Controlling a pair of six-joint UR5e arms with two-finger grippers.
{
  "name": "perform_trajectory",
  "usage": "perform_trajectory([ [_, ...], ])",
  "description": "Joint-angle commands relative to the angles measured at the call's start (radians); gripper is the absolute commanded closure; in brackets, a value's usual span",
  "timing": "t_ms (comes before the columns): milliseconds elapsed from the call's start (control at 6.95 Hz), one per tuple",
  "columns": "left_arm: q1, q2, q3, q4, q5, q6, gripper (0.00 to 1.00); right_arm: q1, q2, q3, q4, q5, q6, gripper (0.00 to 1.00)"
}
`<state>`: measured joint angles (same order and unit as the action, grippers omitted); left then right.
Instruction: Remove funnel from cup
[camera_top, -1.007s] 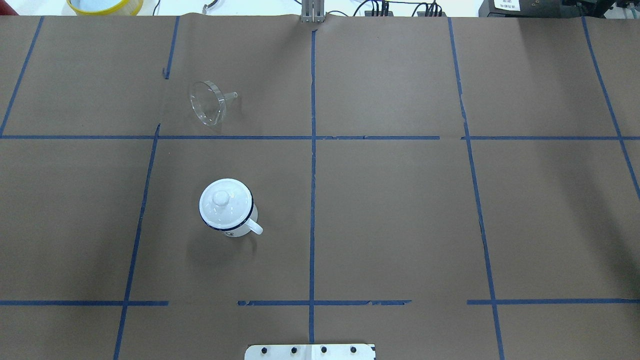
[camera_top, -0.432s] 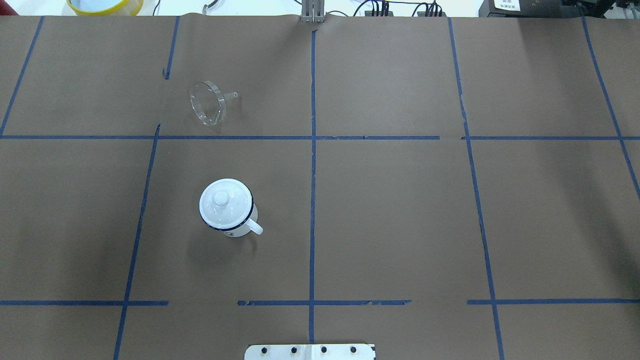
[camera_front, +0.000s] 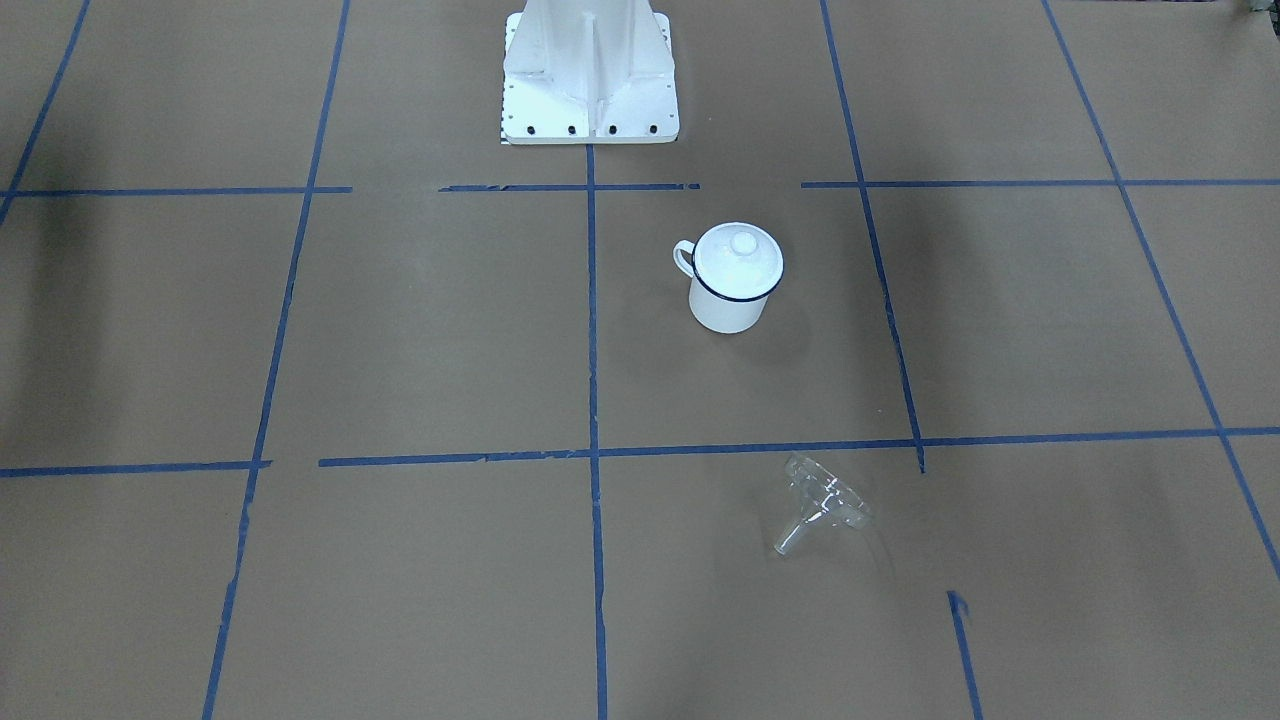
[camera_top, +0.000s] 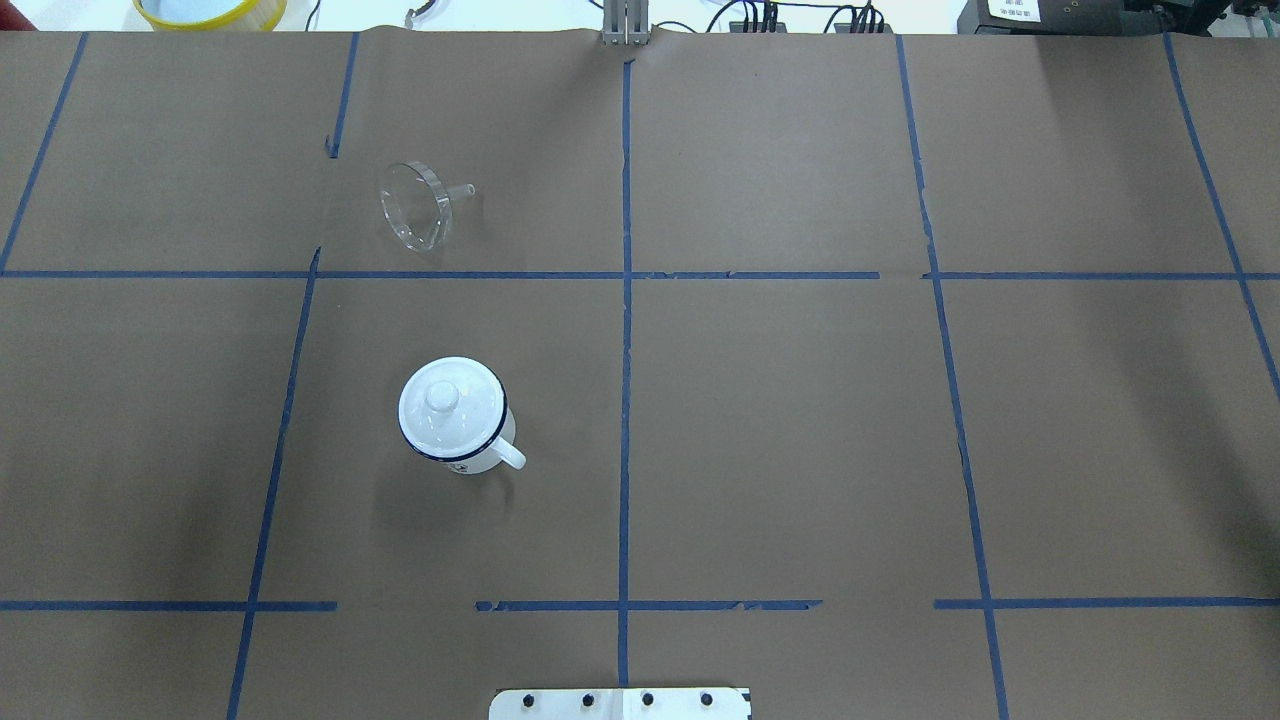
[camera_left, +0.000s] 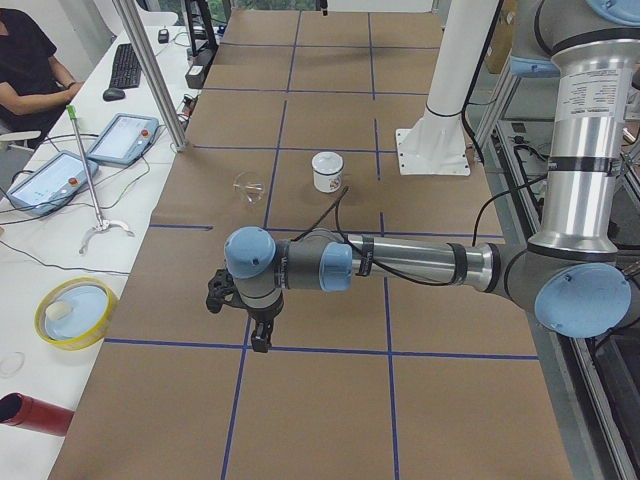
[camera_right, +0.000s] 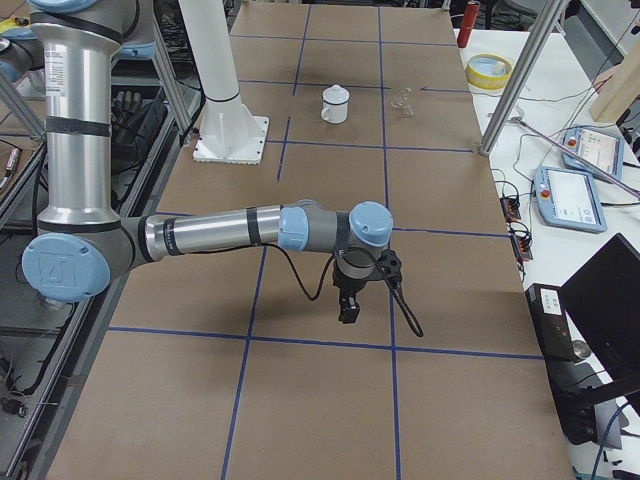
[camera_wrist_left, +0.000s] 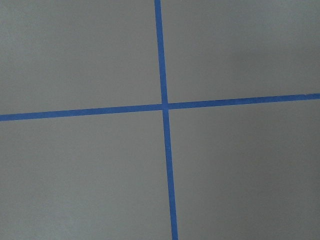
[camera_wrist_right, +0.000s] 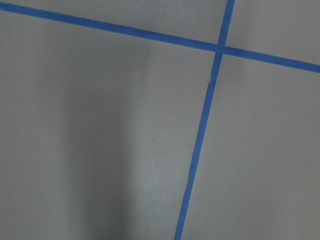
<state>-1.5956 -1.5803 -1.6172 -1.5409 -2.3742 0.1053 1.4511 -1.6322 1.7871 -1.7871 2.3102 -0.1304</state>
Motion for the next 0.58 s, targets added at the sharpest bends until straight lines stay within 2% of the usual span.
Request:
perform_trajectory([
  [0,-0.018,0.008,0.007,-0.018,0.003,-0.009,0.0,0.0,0.0,0.0,0.0,0.0,0.0,0.0],
  [432,-0.075,0.013,0.007,-0.013,0.0,-0.007,0.0,0.0,0.0,0.0,0.0,0.0,0.002,0.0],
])
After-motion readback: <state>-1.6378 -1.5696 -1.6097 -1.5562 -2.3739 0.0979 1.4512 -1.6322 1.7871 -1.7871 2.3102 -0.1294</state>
